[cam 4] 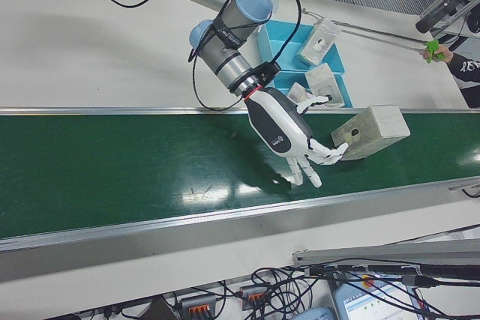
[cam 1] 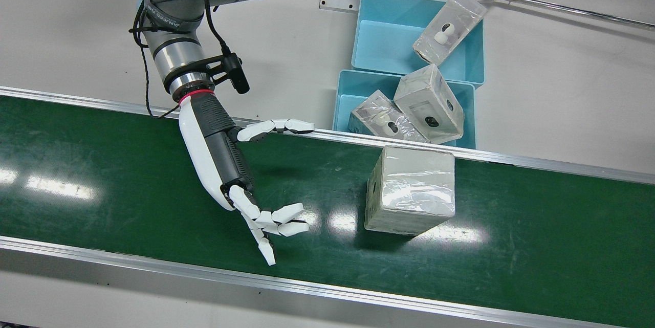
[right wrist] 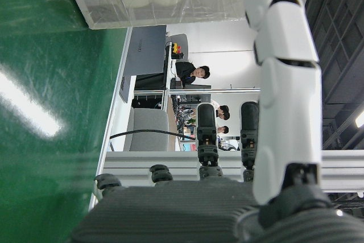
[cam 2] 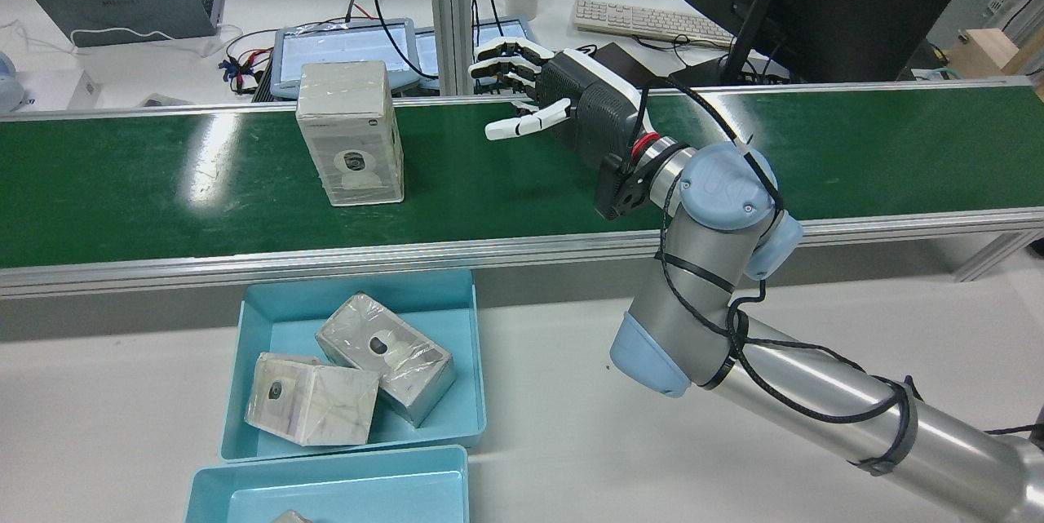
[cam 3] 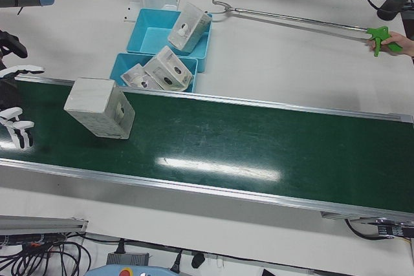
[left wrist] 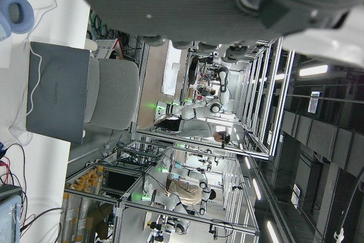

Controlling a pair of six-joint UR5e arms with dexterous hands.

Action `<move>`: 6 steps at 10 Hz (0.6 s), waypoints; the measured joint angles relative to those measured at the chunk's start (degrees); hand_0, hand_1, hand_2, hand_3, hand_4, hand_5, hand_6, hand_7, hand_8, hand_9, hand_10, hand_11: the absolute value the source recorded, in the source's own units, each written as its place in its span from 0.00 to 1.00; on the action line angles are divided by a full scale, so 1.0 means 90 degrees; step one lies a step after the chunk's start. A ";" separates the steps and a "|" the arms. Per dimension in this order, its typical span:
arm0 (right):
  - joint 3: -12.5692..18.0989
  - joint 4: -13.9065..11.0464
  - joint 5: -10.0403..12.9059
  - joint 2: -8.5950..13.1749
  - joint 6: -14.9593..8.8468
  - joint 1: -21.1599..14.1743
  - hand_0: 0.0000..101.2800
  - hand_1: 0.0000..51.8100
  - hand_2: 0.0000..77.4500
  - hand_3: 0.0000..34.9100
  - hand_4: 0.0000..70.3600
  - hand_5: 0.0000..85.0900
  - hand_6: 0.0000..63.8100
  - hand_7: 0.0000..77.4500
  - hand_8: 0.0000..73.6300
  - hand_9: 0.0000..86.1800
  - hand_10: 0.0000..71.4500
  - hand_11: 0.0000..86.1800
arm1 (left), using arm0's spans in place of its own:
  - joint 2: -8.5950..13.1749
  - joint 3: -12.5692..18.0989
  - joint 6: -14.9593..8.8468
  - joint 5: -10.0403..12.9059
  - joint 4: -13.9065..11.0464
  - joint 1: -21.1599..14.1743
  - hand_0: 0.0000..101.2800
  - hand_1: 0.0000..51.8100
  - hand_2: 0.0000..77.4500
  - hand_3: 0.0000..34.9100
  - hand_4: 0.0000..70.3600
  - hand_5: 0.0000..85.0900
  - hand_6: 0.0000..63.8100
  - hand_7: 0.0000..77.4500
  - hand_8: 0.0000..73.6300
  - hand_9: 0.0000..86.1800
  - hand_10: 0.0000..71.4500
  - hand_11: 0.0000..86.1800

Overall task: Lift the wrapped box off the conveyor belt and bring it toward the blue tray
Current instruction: 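Lower the open right hand toward the belt in the box's path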

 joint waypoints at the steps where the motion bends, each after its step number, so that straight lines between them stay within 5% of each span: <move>1: -0.0001 0.0000 0.0000 -0.0004 0.0001 -0.0001 0.48 0.32 0.23 0.75 0.14 0.44 0.10 0.37 0.00 0.08 0.00 0.02 | 0.0000 0.0000 0.0000 0.0000 0.0000 0.0000 0.00 0.00 0.01 0.00 0.00 0.01 0.00 0.00 0.00 0.00 0.01 0.00; 6: -0.0008 -0.0003 -0.0004 -0.0014 -0.0008 -0.0006 0.49 0.32 0.25 0.78 0.17 0.44 0.09 0.37 0.00 0.07 0.00 0.02 | 0.0000 0.0000 0.0000 0.0000 0.0000 0.0000 0.00 0.00 0.01 0.00 0.00 0.01 0.00 0.00 0.00 0.00 0.01 0.00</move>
